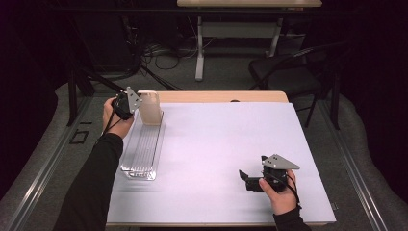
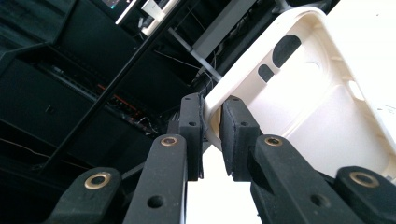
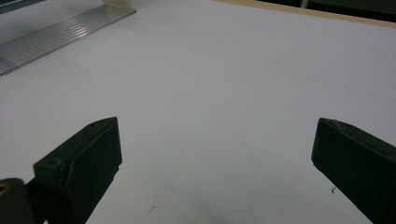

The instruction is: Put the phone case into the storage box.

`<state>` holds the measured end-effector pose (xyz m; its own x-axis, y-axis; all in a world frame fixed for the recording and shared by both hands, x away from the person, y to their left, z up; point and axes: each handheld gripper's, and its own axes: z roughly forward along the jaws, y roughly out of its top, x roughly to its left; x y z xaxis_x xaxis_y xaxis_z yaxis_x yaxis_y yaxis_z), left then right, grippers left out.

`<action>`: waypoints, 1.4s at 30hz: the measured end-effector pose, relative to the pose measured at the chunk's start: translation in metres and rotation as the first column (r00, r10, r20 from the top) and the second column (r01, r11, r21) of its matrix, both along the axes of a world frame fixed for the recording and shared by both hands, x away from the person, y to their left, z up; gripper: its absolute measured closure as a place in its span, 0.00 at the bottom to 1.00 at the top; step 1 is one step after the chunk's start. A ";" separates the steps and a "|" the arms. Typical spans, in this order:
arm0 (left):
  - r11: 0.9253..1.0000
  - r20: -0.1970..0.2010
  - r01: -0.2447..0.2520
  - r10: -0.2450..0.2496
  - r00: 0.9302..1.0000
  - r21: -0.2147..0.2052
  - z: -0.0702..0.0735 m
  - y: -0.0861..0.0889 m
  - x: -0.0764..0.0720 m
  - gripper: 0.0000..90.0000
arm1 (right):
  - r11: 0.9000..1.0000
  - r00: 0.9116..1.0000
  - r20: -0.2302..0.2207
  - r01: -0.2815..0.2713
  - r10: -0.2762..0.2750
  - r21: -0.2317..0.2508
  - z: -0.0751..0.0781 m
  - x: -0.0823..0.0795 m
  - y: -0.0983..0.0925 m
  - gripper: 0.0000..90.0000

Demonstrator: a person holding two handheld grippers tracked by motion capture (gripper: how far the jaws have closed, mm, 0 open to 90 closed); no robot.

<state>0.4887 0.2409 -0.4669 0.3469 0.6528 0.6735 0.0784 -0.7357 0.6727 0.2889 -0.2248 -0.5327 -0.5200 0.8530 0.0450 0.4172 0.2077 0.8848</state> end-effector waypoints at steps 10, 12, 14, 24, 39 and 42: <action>1.000 0.005 -0.002 0.002 1.000 -0.009 -0.001 0.001 0.000 0.88 | 1.000 1.000 -0.003 -0.003 0.003 -0.001 -0.001 0.000 0.001 0.02; 1.000 0.003 -0.003 0.003 1.000 -0.009 -0.001 0.001 0.000 0.87 | 1.000 1.000 -0.006 -0.004 0.004 -0.001 0.000 0.000 0.001 0.02; 1.000 0.002 -0.009 0.009 1.000 -0.007 -0.002 0.000 0.000 0.86 | 1.000 1.000 -0.005 -0.004 0.004 -0.002 -0.001 0.000 0.001 0.02; 1.000 -0.015 -0.015 0.015 1.000 -0.005 -0.002 0.000 0.001 0.79 | 1.000 1.000 -0.005 -0.005 0.005 0.000 0.000 0.000 0.001 0.02; 0.999 -0.017 -0.034 0.034 0.999 -0.027 -0.001 0.002 0.001 0.59 | 1.000 1.000 -0.005 -0.006 0.006 -0.003 -0.001 0.001 0.002 0.02; 0.999 -0.014 -0.037 0.036 0.999 -0.029 -0.001 0.003 0.000 0.55 | 1.000 1.000 -0.005 -0.006 0.006 -0.004 -0.001 0.000 0.002 0.02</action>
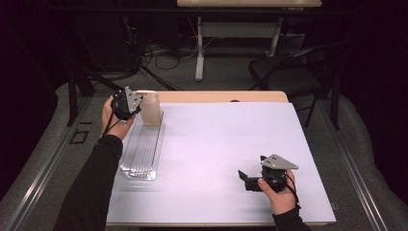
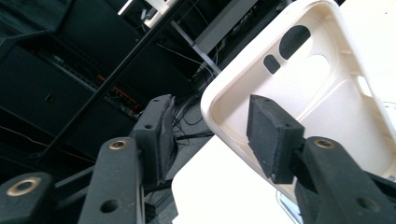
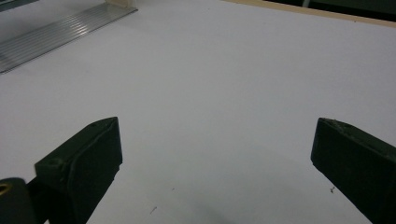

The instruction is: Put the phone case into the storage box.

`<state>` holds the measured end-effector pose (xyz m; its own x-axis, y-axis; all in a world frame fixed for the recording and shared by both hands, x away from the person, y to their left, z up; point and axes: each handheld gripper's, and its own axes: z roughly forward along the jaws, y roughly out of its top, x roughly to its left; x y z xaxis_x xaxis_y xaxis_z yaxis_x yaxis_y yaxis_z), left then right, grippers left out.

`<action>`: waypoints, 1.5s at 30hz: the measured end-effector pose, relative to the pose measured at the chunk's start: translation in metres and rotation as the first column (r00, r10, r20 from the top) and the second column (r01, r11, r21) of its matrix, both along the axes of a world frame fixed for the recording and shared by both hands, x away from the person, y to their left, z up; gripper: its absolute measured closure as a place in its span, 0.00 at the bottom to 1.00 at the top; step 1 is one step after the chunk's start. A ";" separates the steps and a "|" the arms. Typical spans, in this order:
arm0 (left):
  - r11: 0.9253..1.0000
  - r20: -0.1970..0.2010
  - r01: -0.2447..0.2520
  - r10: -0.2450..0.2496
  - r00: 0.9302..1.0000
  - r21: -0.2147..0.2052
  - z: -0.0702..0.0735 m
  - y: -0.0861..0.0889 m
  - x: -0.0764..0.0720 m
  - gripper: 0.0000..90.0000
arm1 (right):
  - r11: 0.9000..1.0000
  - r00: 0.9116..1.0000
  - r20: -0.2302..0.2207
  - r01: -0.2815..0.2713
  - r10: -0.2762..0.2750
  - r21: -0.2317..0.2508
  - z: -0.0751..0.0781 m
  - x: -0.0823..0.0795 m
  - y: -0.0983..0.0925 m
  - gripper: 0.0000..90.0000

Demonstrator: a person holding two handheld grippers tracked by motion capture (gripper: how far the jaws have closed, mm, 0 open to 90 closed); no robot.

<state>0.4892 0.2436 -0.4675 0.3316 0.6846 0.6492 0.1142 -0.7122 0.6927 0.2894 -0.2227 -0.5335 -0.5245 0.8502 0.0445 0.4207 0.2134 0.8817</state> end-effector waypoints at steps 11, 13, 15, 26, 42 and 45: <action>1.000 0.000 -0.009 0.009 1.000 0.001 0.004 0.002 -0.004 0.46 | 1.000 1.000 0.003 -0.005 0.005 -0.004 -0.001 0.001 0.002 0.02; 1.000 -0.001 -0.010 0.010 1.000 0.006 0.005 0.002 -0.006 0.46 | 1.000 1.000 0.003 -0.006 0.006 -0.005 -0.001 0.001 0.002 0.02; 1.000 0.001 -0.013 0.013 1.000 0.001 0.006 0.003 -0.007 0.46 | 1.000 1.000 0.003 -0.006 0.006 -0.004 -0.001 0.001 0.002 0.02; 0.999 0.000 -0.028 0.028 1.000 -0.026 0.009 0.010 -0.012 0.46 | 1.000 1.000 0.004 -0.009 0.009 -0.014 -0.001 0.003 0.004 0.02; 0.993 -0.038 -0.033 0.028 0.999 -0.112 0.008 0.023 -0.023 0.46 | 1.000 1.000 0.009 -0.014 0.014 -0.016 0.001 0.002 0.007 0.03; 0.987 -0.064 -0.034 0.024 0.998 -0.156 0.009 0.024 -0.024 0.45 | 1.000 1.000 0.009 -0.015 0.015 -0.016 0.001 0.002 0.007 0.03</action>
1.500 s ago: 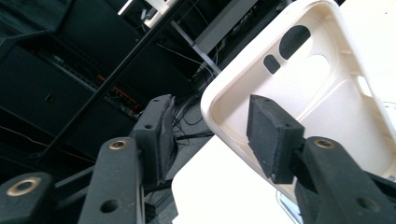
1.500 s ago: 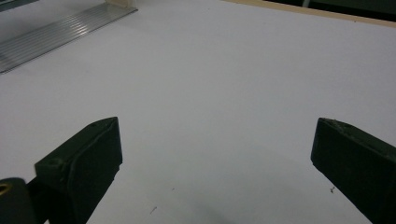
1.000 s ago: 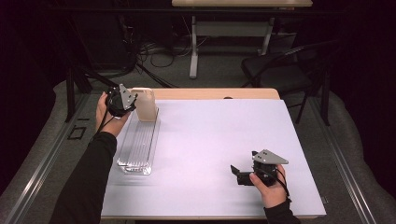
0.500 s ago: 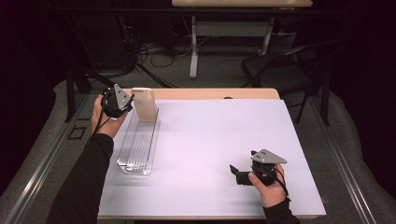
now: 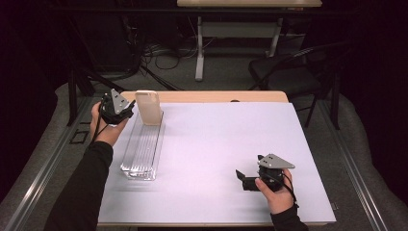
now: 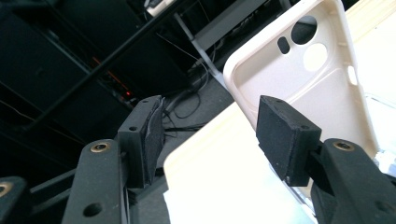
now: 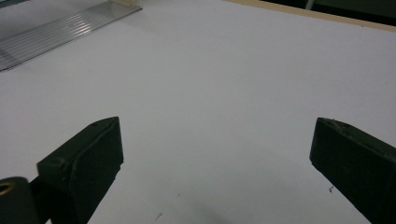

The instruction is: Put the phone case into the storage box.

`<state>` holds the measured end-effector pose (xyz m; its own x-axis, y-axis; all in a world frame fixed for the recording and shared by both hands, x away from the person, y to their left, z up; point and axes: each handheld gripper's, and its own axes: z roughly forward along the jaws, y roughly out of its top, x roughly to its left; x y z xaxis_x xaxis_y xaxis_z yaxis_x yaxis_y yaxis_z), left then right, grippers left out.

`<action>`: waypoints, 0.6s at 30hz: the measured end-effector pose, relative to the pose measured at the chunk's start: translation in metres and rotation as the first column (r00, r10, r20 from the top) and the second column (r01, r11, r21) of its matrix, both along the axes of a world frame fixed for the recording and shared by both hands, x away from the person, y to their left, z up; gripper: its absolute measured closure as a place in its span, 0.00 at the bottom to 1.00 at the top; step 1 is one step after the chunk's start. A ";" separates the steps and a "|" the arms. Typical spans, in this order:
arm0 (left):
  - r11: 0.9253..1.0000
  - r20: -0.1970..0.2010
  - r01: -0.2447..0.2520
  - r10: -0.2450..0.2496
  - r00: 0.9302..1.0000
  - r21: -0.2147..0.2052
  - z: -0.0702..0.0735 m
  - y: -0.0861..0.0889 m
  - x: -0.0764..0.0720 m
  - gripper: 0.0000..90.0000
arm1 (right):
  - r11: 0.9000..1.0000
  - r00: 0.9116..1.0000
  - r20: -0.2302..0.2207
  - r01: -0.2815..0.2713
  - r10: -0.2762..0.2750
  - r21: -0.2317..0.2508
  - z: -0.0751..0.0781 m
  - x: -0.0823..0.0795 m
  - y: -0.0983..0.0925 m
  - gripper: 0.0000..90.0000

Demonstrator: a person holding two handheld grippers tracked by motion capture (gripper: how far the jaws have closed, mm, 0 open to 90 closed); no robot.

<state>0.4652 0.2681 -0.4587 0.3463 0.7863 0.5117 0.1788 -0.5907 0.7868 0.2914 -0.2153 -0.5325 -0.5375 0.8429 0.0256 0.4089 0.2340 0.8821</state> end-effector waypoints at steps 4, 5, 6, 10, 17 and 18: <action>0.999 -0.021 0.013 -0.014 1.000 -0.045 0.001 0.000 0.000 0.41 | 1.000 1.000 0.001 -0.001 0.001 -0.001 0.000 0.000 0.000 0.03; 0.998 -0.030 0.017 -0.019 0.999 -0.064 0.001 -0.001 0.000 0.41 | 1.000 1.000 0.001 -0.002 0.002 -0.003 0.000 0.000 0.000 0.03; 0.997 -0.038 0.020 -0.023 0.999 -0.080 0.001 -0.001 0.000 0.40 | 1.000 1.000 0.000 -0.003 0.003 -0.004 0.000 0.000 0.000 0.03; 0.992 -0.082 0.021 -0.031 0.996 -0.125 0.001 -0.002 0.000 0.39 | 1.000 1.000 0.002 -0.002 0.002 -0.004 0.000 0.000 0.000 0.03; 0.970 -0.168 0.019 -0.061 0.984 -0.244 0.003 -0.003 -0.002 0.35 | 1.000 1.000 0.004 -0.003 0.003 -0.007 0.000 0.000 0.000 0.03; 0.965 -0.178 0.019 -0.067 0.982 -0.261 0.004 -0.003 -0.002 0.35 | 1.000 1.000 0.003 -0.003 0.003 -0.007 0.000 0.000 0.000 0.03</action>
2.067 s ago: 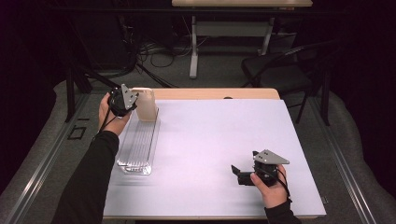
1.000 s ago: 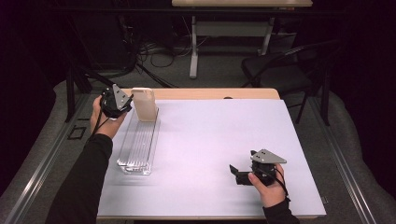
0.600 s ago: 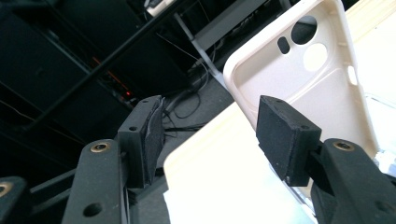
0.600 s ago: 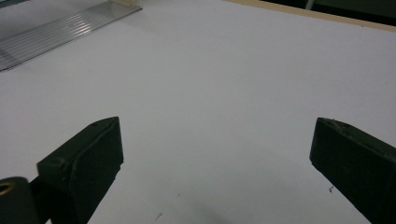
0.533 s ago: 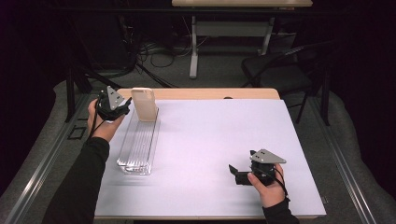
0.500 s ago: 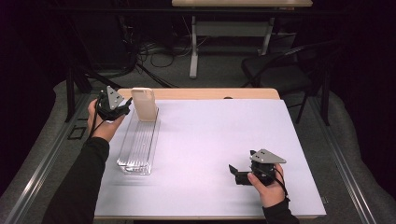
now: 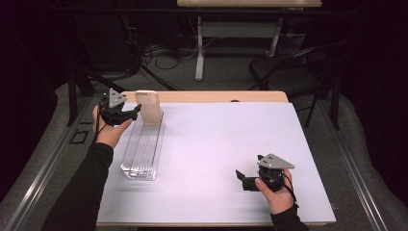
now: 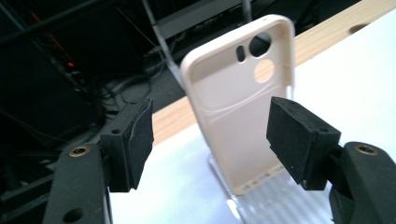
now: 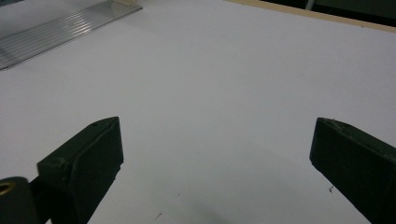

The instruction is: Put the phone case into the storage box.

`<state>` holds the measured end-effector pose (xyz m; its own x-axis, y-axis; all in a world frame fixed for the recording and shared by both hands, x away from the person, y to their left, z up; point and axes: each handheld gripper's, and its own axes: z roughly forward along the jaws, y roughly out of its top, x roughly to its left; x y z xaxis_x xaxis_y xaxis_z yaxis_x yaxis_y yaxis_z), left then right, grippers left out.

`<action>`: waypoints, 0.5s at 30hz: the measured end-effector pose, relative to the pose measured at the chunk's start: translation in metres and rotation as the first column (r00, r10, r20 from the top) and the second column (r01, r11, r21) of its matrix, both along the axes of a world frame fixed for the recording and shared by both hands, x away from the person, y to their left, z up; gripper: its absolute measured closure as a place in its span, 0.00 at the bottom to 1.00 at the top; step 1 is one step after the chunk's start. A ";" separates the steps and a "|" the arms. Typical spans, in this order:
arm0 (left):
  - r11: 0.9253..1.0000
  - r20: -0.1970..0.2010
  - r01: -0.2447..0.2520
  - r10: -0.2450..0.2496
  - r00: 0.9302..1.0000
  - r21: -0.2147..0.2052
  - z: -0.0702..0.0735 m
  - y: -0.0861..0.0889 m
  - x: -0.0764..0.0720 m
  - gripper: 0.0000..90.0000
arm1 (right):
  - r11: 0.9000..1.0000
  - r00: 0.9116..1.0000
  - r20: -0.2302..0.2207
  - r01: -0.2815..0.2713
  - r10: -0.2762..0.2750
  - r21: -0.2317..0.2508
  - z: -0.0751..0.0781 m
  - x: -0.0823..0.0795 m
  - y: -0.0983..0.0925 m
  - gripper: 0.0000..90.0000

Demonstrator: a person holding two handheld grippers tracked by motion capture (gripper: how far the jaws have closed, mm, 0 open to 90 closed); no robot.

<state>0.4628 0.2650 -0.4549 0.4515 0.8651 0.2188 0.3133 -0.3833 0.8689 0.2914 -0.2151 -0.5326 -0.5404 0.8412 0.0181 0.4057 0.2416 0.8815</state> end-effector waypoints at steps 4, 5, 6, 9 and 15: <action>0.998 -0.039 0.009 -0.012 0.999 -0.063 0.001 0.001 -0.001 0.33 | 1.000 1.000 0.002 -0.004 0.004 -0.001 0.000 0.000 0.000 0.03; 0.997 -0.052 0.010 -0.014 0.999 -0.075 0.001 0.001 -0.002 0.33 | 1.000 1.000 0.003 -0.004 0.004 -0.001 0.000 0.000 0.000 0.03; 0.996 -0.062 0.008 -0.013 0.998 -0.089 0.001 0.001 -0.002 0.32 | 1.000 1.000 -0.001 -0.003 0.003 -0.001 0.000 0.000 0.000 0.03; 0.993 -0.097 0.003 -0.014 0.995 -0.120 0.002 0.003 -0.002 0.31 | 1.000 1.000 0.002 -0.001 0.001 0.002 0.000 -0.001 0.000 0.03; 0.992 -0.139 -0.006 -0.011 0.990 -0.122 0.002 0.003 -0.004 0.27 | 1.000 1.000 0.003 -0.004 0.004 -0.001 0.001 -0.001 0.000 0.03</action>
<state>0.4589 0.2683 -0.4531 0.4725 0.8801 0.0464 0.4335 -0.2780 0.8572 0.2906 -0.2148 -0.5320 -0.5436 0.8392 0.0160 0.4025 0.2440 0.8823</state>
